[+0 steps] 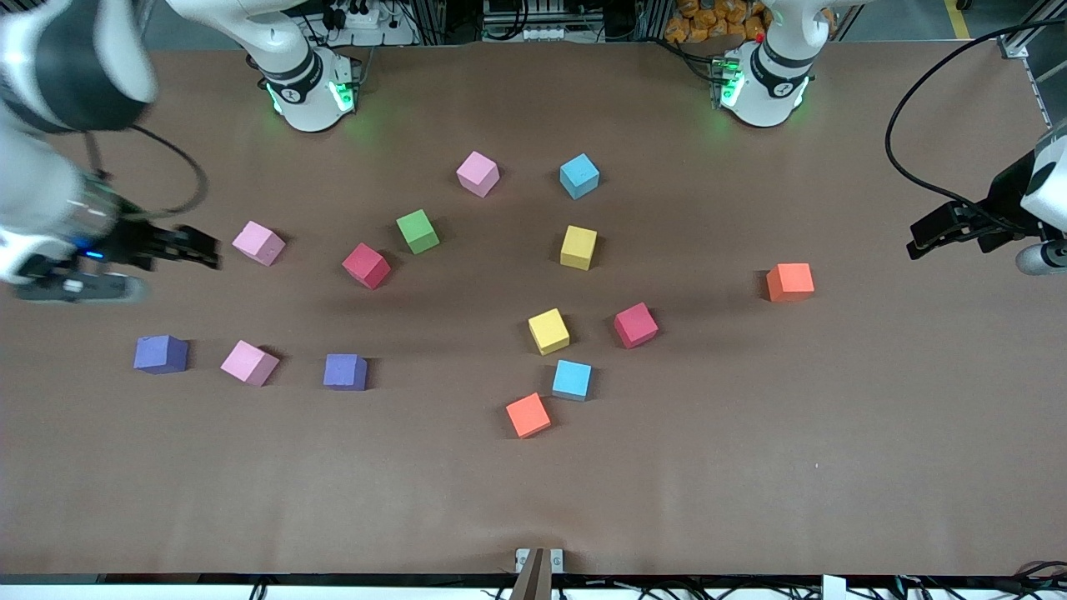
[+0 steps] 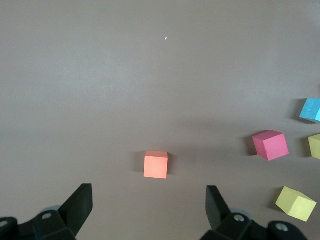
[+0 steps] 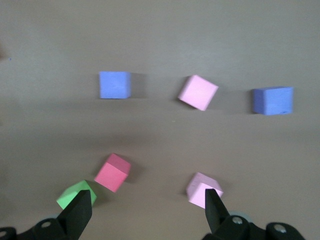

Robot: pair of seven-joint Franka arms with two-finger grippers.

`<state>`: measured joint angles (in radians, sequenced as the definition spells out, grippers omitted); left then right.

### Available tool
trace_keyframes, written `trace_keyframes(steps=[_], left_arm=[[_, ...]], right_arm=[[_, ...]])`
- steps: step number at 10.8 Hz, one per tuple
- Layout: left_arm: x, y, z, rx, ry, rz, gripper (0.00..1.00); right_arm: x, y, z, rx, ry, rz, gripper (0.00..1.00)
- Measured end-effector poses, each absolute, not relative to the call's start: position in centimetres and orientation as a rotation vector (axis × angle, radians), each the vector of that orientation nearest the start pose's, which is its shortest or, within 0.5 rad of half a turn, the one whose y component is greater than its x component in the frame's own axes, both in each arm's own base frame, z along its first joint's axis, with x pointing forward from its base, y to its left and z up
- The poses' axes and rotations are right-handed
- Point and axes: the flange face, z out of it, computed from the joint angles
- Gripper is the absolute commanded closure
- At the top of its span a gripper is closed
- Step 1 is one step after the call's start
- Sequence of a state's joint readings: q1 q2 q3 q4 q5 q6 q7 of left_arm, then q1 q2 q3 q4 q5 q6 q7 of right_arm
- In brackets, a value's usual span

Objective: Form number 2 with 11 blocks

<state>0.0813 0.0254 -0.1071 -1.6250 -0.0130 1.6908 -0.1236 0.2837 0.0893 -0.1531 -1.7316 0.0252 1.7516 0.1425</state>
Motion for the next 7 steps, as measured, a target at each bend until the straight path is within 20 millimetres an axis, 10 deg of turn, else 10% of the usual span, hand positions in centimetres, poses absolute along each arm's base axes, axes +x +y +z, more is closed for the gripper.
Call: trace_keyframes(steps=[7], left_arm=[[60.6,-7.7,50.4,-3.186,-0.071,0.129,0.0]], right_arm=[[45.0,24.3,35.1,-2.953,0.685,0.127,0.0]])
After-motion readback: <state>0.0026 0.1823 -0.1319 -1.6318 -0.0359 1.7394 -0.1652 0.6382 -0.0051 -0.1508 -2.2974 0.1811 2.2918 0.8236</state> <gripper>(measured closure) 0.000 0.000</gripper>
